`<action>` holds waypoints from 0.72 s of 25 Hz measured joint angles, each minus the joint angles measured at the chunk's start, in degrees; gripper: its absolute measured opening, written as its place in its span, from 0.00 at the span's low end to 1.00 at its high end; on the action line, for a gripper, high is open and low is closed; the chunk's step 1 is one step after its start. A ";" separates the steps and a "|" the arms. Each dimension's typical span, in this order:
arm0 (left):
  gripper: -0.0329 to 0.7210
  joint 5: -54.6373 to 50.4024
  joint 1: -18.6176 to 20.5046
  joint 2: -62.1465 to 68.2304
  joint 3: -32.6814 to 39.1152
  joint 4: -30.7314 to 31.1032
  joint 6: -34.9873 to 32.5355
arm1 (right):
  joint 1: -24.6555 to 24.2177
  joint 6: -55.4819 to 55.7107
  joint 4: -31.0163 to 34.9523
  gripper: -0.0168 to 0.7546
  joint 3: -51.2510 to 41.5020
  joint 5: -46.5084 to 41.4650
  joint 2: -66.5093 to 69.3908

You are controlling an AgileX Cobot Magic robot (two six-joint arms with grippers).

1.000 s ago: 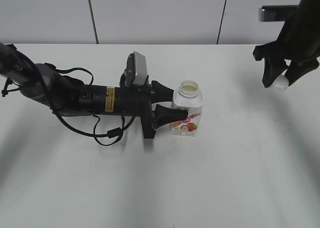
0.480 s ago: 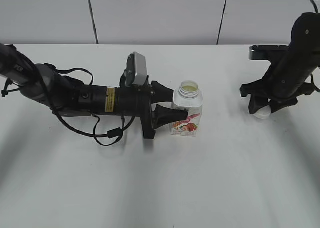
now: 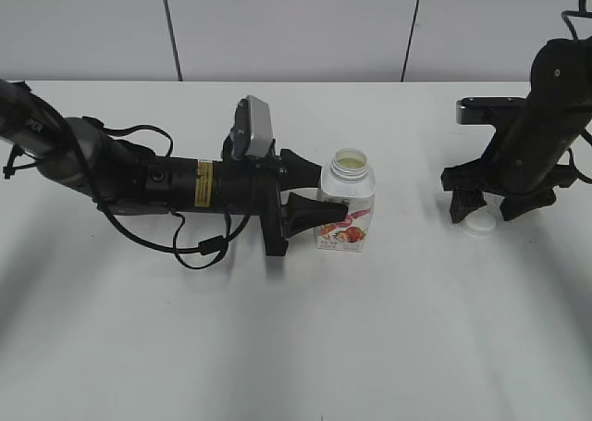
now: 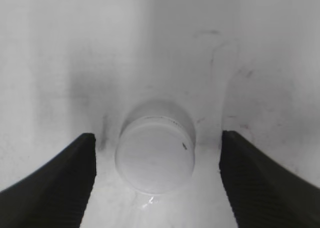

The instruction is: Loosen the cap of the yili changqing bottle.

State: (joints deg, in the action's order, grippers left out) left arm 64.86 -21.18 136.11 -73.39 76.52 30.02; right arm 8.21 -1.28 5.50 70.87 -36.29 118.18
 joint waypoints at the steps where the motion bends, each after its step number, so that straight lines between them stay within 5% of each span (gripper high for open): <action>1: 0.56 0.06 0.00 0.00 0.00 0.00 0.00 | 0.00 -0.11 0.18 0.80 0.06 -0.37 0.00; 8: 0.86 1.32 0.53 0.00 0.00 0.00 0.00 | 0.00 -0.65 2.84 0.81 1.41 -3.05 -0.38; 18: 0.85 3.83 5.56 -0.43 0.00 2.88 0.00 | 2.19 -0.80 3.75 0.79 2.52 -3.79 -6.74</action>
State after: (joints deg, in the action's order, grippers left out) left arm 68.70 -15.61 135.69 -73.39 79.40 30.02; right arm 10.40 -2.08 9.25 73.39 -40.08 111.44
